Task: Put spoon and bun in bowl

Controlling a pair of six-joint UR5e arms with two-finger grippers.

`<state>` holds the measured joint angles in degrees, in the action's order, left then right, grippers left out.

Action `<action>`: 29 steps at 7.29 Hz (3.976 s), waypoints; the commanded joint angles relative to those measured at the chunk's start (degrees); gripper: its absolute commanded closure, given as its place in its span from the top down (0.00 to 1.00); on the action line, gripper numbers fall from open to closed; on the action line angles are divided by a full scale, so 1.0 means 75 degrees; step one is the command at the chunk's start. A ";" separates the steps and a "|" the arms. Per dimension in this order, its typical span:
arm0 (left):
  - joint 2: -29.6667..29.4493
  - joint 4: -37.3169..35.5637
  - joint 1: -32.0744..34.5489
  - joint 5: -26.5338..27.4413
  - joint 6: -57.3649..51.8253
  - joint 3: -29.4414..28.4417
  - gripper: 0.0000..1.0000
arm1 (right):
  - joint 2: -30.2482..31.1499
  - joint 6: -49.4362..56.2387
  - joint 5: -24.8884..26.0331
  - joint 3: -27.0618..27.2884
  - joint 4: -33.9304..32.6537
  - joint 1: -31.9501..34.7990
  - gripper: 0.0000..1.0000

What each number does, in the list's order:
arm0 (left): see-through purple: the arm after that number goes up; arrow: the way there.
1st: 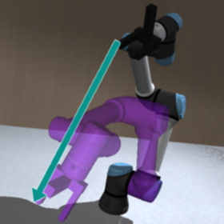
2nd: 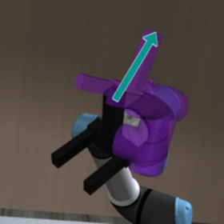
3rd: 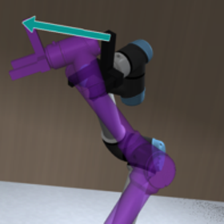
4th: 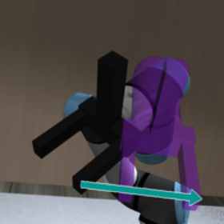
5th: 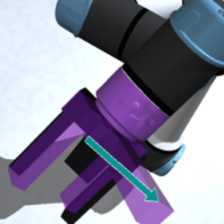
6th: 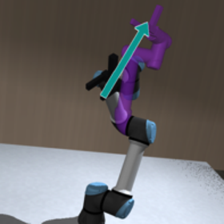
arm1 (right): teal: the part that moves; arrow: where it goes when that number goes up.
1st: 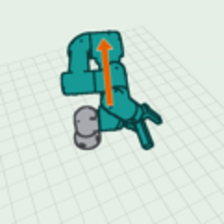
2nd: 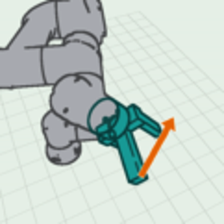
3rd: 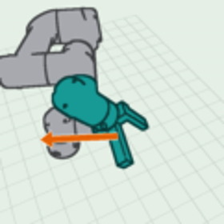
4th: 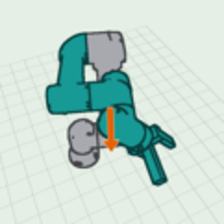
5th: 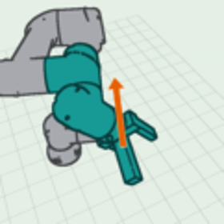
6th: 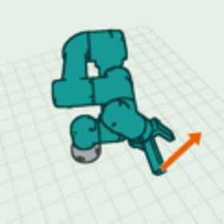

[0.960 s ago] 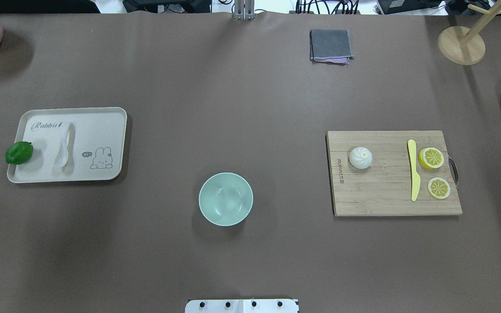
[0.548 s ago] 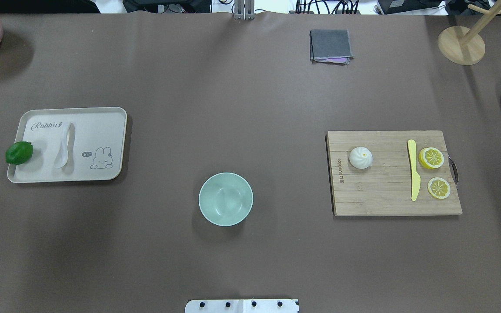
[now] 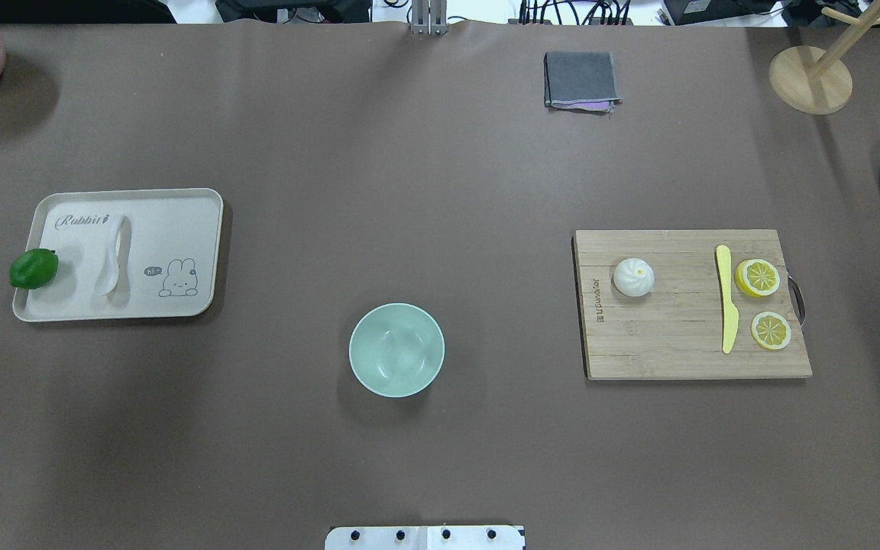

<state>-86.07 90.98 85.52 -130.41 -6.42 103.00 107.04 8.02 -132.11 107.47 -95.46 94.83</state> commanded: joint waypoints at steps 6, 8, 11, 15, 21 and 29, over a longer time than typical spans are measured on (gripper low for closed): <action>-0.0840 0.2398 -0.0011 -0.0119 0.0465 -0.0304 0.99 | -0.0150 -0.0660 -0.0772 0.0226 0.2158 0.0000 1.00; -0.0852 0.2890 -0.0012 -0.1006 0.1122 -0.0350 0.99 | -0.0174 -0.0671 -0.0796 0.0249 0.2158 -0.0023 1.00; -0.0911 0.3477 -0.0641 -0.1116 0.2186 -0.0327 0.99 | -0.0326 -0.2828 -0.1042 0.0483 0.2844 -0.0721 1.00; -0.1461 0.3455 -0.1858 -0.0754 0.5431 -0.0339 0.99 | -0.1190 -0.6884 0.0556 0.0670 0.4127 -0.3436 1.00; -0.1509 0.4702 -0.3970 0.1621 0.7371 -0.1109 0.97 | -0.2412 -1.0031 0.3000 0.0682 0.3916 -0.6338 0.99; -0.1567 0.6783 -0.4500 0.2107 0.7688 -0.2776 0.59 | -0.2435 -1.0293 0.3341 0.0741 0.3822 -0.6598 0.99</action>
<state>-97.90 141.77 52.06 -114.63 51.27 82.21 88.76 -69.17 -107.28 112.99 -66.78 45.48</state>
